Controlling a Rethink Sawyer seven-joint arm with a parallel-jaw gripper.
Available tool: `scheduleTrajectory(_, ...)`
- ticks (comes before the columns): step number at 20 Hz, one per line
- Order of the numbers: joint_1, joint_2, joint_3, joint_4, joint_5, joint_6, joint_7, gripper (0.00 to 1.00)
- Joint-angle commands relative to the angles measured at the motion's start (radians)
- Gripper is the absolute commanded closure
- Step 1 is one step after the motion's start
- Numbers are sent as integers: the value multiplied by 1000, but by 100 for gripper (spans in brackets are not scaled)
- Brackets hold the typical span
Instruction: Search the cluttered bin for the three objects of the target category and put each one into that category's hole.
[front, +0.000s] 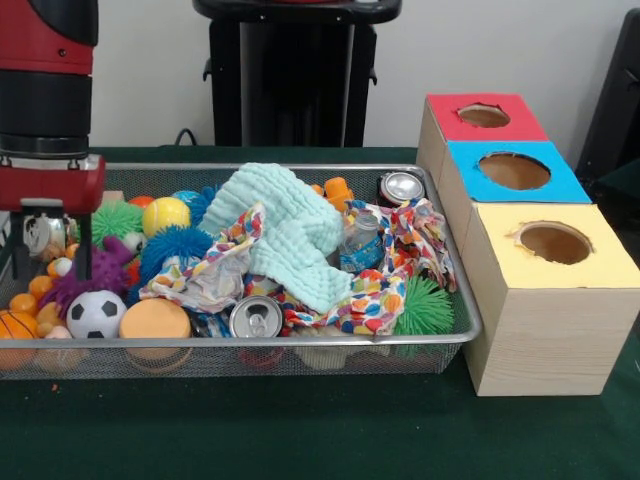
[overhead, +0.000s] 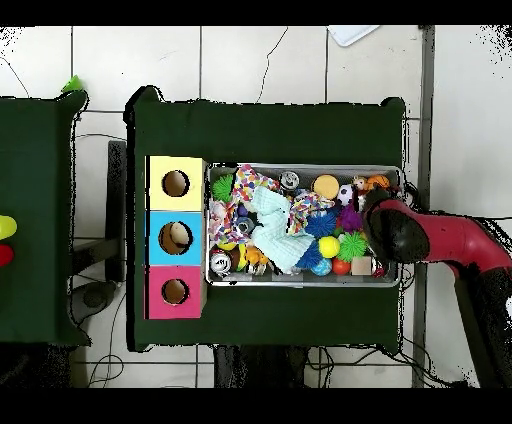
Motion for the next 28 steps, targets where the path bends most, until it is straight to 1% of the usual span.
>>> scheduleTrajectory(1, -9, 91, 50, -92, -81, 61, -247, 0)
scheduleTrajectory(3, -7, 105, 41, -98, -89, 55, -234, 0)
scheduleTrajectory(6, -7, 138, 27, -109, -104, 20, -192, 0)
scheduleTrajectory(7, -1, 148, 15, -116, -121, 7, -182, 0)
scheduleTrajectory(10, 3, 176, 0, -132, -140, -3, -165, 0)
scheduleTrajectory(21, 39, 203, -50, -151, -206, -36, -81, 0)
scheduleTrajectory(24, 63, 215, -79, -168, -234, -54, -57, 0)
scheduleTrajectory(28, 128, 237, -150, -216, -298, -71, -28, 0)
